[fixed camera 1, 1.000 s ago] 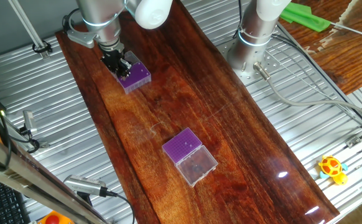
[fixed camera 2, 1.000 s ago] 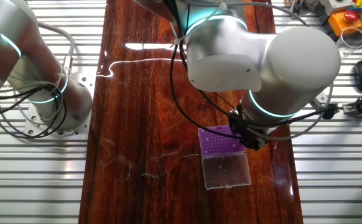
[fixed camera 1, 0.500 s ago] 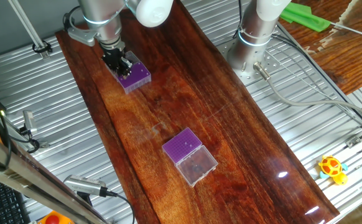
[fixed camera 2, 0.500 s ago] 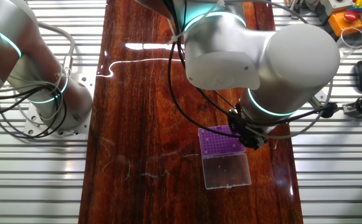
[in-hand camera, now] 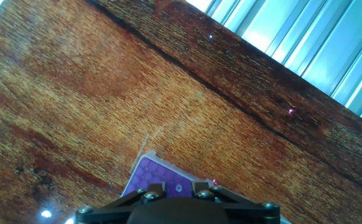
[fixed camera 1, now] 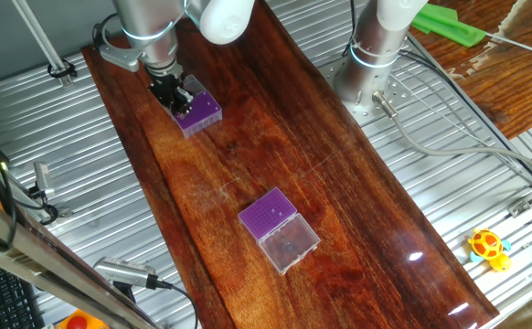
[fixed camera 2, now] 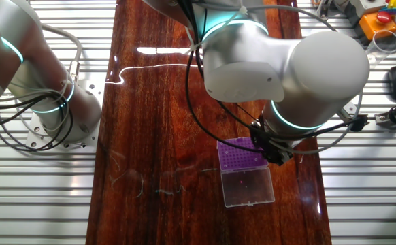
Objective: Transfer all small pipette tips from one holder to another
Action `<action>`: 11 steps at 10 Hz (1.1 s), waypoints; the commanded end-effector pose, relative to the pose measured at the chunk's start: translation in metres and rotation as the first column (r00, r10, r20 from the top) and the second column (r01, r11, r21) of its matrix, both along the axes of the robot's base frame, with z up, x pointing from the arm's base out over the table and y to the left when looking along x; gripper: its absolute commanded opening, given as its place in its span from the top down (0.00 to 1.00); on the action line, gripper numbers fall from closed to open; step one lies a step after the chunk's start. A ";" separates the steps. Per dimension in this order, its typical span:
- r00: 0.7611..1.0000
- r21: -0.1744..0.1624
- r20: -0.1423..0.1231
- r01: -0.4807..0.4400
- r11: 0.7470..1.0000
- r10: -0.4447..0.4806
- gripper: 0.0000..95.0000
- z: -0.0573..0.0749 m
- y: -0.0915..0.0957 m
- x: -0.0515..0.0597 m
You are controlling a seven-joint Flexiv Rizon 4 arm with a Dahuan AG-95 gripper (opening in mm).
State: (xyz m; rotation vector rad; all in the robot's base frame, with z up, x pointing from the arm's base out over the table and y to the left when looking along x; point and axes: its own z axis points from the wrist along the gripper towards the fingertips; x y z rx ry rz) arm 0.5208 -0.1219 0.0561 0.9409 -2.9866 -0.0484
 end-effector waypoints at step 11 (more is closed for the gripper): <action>1.000 0.000 -0.002 0.001 1.000 -0.001 0.80 -0.002 0.001 0.003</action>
